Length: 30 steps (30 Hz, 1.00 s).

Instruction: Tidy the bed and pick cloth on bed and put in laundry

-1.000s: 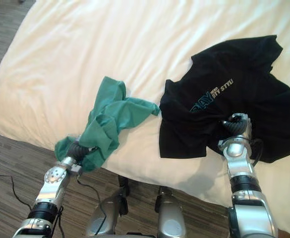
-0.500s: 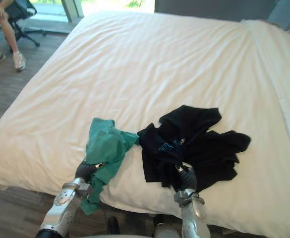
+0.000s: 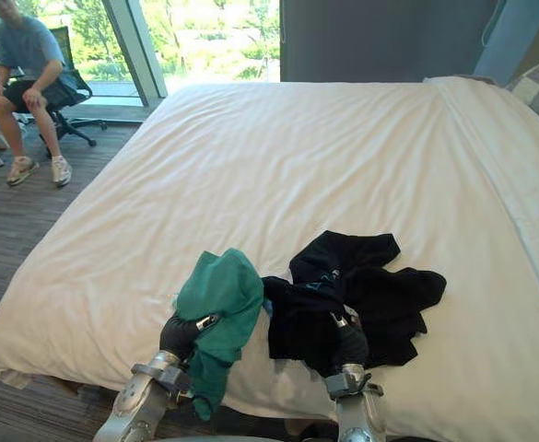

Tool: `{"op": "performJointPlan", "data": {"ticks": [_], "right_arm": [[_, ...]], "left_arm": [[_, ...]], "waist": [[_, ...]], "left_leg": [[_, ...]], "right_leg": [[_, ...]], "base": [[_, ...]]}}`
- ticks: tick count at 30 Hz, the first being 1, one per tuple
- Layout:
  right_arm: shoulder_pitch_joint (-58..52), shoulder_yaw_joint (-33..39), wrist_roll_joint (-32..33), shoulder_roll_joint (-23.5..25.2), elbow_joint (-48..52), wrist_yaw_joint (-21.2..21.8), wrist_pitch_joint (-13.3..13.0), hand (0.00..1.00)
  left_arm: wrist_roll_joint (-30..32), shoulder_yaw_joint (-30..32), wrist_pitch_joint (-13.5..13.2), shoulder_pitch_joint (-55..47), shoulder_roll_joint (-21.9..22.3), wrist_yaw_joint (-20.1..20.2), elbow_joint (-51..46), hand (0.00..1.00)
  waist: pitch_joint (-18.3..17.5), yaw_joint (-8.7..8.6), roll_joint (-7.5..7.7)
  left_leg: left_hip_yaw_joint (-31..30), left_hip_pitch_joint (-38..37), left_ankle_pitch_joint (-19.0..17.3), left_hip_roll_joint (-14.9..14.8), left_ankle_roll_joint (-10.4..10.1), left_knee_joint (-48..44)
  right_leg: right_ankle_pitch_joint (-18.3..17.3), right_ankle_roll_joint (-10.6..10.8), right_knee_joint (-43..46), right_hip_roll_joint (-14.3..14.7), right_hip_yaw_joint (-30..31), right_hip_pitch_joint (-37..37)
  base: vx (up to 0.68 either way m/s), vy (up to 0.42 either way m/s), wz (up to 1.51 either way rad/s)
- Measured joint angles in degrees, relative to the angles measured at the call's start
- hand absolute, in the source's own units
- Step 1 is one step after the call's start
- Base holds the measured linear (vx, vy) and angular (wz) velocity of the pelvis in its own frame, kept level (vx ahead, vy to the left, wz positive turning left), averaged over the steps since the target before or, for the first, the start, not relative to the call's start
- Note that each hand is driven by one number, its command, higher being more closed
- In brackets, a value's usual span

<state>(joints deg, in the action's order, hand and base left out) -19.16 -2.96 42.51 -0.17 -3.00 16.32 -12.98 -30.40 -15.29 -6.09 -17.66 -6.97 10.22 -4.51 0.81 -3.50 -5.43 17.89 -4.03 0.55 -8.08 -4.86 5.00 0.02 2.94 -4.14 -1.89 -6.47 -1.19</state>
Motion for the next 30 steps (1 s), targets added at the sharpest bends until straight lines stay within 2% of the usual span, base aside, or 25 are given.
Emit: {"op": "performJointPlan", "data": {"ticks": [4, 7, 10, 14, 15, 17, 19, 20, 23, 24, 25, 26, 27, 28, 29, 30], "right_arm": [[-0.25, -0.8, -7.23, -0.02, 0.33, -4.25, 0.85, 1.0], [-1.9, -2.57, -13.68, -0.28, 0.19, -6.85, 3.17, 1.0], [-2.84, -3.24, -15.87, -0.59, -1.16, -7.35, 4.64, 1.0], [-3.38, -3.18, -16.42, -0.75, -3.54, -5.45, 4.72, 1.0], [-3.47, -2.95, -16.5, -1.08, -3.93, -5.22, 4.72, 1.0], [-3.44, -2.06, -16.51, -0.95, -4.79, -5.2, 4.65, 1.0], [-3.1, -1.76, -16.53, -1.35, -5.29, -5.23, 4.53, 1.0], [-2.84, -1.76, -16.59, -1.63, -5.28, -5.23, 4.47, 1.0], [0.28, -1.6, -16.89, -2.64, -5.44, -5.35, 4.07, 1.0], [1.98, -1.07, -16.89, -3.49, -5.49, -5.41, 3.54, 1.0], [2.34, -0.79, -16.89, -3.67, -5.5, -5.45, 3.36, 1.0], [3.72, 0.28, -16.88, -4.67, -5.97, -5.75, 2.56, 1.0], [5.05, 0.75, -16.87, -5.09, -7.13, -5.93, 2.07, 1.0], [5.57, 0.75, -16.85, -5.07, -7.73, -6.06, 2.03, 1.0], [5.64, 0.74, -16.84, -5.05, -7.74, -6.08, 1.67, 1.0], [5.63, 0.63, -16.87, -4.92, -7.66, -6.06, 1.23, 1.0]], "left_arm": [[-0.44, 0.09, 0.33, -1.05, -0.01, -3.74, 0.0, 1.0], [-0.35, 0.82, 1.08, -2.87, 0.43, -6.95, 0.16, 1.0], [-0.22, 4.19, 1.12, -5.69, 2.43, -8.91, 2.6, 1.0], [-0.1, 8.22, -0.2, -7.39, 3.18, -9.18, 8.53, 1.0], [0.3, 9.1, -0.86, -8.32, 3.35, -8.87, 9.81, 1.0], [0.92, 9.11, -1.2, -8.74, 3.21, -7.98, 10.56, 1.0], [2.42, 9.07, -2.03, -8.8, 3.11, -7.06, 10.56, 1.0], [2.42, 9.09, -2.08, -8.77, 3.05, -6.69, 10.55, 1.0], [2.34, 8.73, -2.11, -8.3, 3.04, -6.39, 10.73, 1.0], [2.3, 8.05, -2.1, -7.28, 3.41, -6.37, 11.18, 1.0], [2.3, 7.84, -2.1, -6.99, 3.54, -6.35, 11.38, 1.0], [2.27, 6.71, -2.11, -5.76, 4.16, -6.31, 12.42, 1.0], [2.27, 5.98, -2.11, -4.99, 4.31, -6.23, 13.21, 1.0], [2.29, 5.77, -2.13, -4.67, 4.24, -6.22, 13.42, 1.0], [2.3, 5.59, -2.56, -4.71, 4.24, -5.8, 14.23, 1.0], [2.27, 5.52, -3.05, -4.03, 3.96, -5.69, 14.87, 1.0]], "waist": [[-0.68, 0.14, 0.6], [-1.3, 0.72, 1.35], [-1.54, 1.46, 1.45], [-1.53, 1.9, 1.55], [-1.38, 2.07, 1.76], [-1.08, 2.45, 2.92], [-0.97, 3.4, 4.16], [-1.04, 3.64, 4.27], [-0.7, 4.19, 3.93], [0.37, 4.1, 2.86], [0.58, 4.05, 2.53], [1.1, 4.01, 1.17], [1.28, 3.86, 0.14], [1.32, 3.73, 0.04], [1.39, 3.62, -0.07], [1.56, 3.49, 0.06]], "left_leg": [[-1.25, 0.57, -0.08, 0.1, -0.09, 0.0], [-2.87, 1.28, -0.1, 0.11, -0.12, 0.01], [-3.91, 1.9, -0.13, 0.23, -0.17, -0.02], [-4.96, 1.88, -0.12, 0.47, -0.17, -0.05], [-4.42, 1.16, -0.08, 0.77, -0.1, -0.17], [-2.13, 1.88, -0.62, 2.09, 1.29, -3.94], [2.28, 5.68, -1.57, 3.26, 4.06, -12.22], [3.16, 6.57, -1.41, 3.4, 4.37, -13.56], [4.18, 9.14, 0.86, 4.62, 8.07, -14.43], [4.25, 8.88, 2.85, 5.55, 8.87, -11.89], [4.15, 8.71, 3.44, 5.81, 8.96, -11.01], [4.11, 7.52, 4.63, 6.46, 9.04, -6.26], [7.46, 6.94, 1.77, 5.8, 9.07, -6.48], [9.07, 7.08, 1.37, 5.28, 8.46, -7.48], [8.54, 6.74, 2.03, 5.13, 6.78, -6.19], [6.18, 5.87, 2.17, 5.57, 6.6, -2.77]], "right_leg": [[-0.75, 0.14, 0.2, -0.14, -1.05, 0.0], [-1.55, 0.07, 0.5, -0.19, -2.6, 0.06], [-2.04, 0.0, 0.72, -0.26, -3.7, 0.16], [-3.73, -0.02, 2.0, -0.53, -5.73, -0.29], [-5.22, 0.2, 3.25, -1.12, -6.97, -0.94], [-8.07, 0.76, 6.21, -3.11, -8.73, -2.12], [-11.24, 1.02, 9.97, -6.11, -11.74, -2.38], [-11.61, 1.04, 10.48, -6.52, -12.22, -2.35], [-11.71, 1.05, 11.32, -7.81, -16.08, -2.29], [-11.69, 1.05, 11.92, -8.41, -17.88, -2.21], [-11.69, 1.04, 12.07, -8.51, -18.36, -2.17], [-11.64, 0.97, 12.65, -8.99, -21.1, -2.03], [-11.69, 1.01, 13.38, -8.9, -22.88, -2.09], [-11.78, 1.15, 13.95, -8.85, -23.68, -2.24], [-11.86, 1.26, 15.19, -8.55, -25.06, -2.3], [-12.23, 1.32, 16.4, -8.39, -26.69, -2.3]], "base": [[0.03, -0.004, 0.17], [0.06, -0.013, 0.24], [0.07, -0.006, 0.17], [0.07, 0.0, 0.27], [0.07, 0.022, 0.49], [0.05, 0.051, 0.69], [0.02, 0.03, 0.84], [0.02, -0.004, 0.74], [0.0, -0.021, 0.67], [-0.06, -0.029, 0.69], [-0.1, 0.018, 0.75], [-0.08, 0.05, 0.72], [-0.05, 0.098, 0.77], [-0.02, 0.098, 0.64], [-0.08, 0.112, 0.77], [-0.11, 0.092, 0.84]]}}
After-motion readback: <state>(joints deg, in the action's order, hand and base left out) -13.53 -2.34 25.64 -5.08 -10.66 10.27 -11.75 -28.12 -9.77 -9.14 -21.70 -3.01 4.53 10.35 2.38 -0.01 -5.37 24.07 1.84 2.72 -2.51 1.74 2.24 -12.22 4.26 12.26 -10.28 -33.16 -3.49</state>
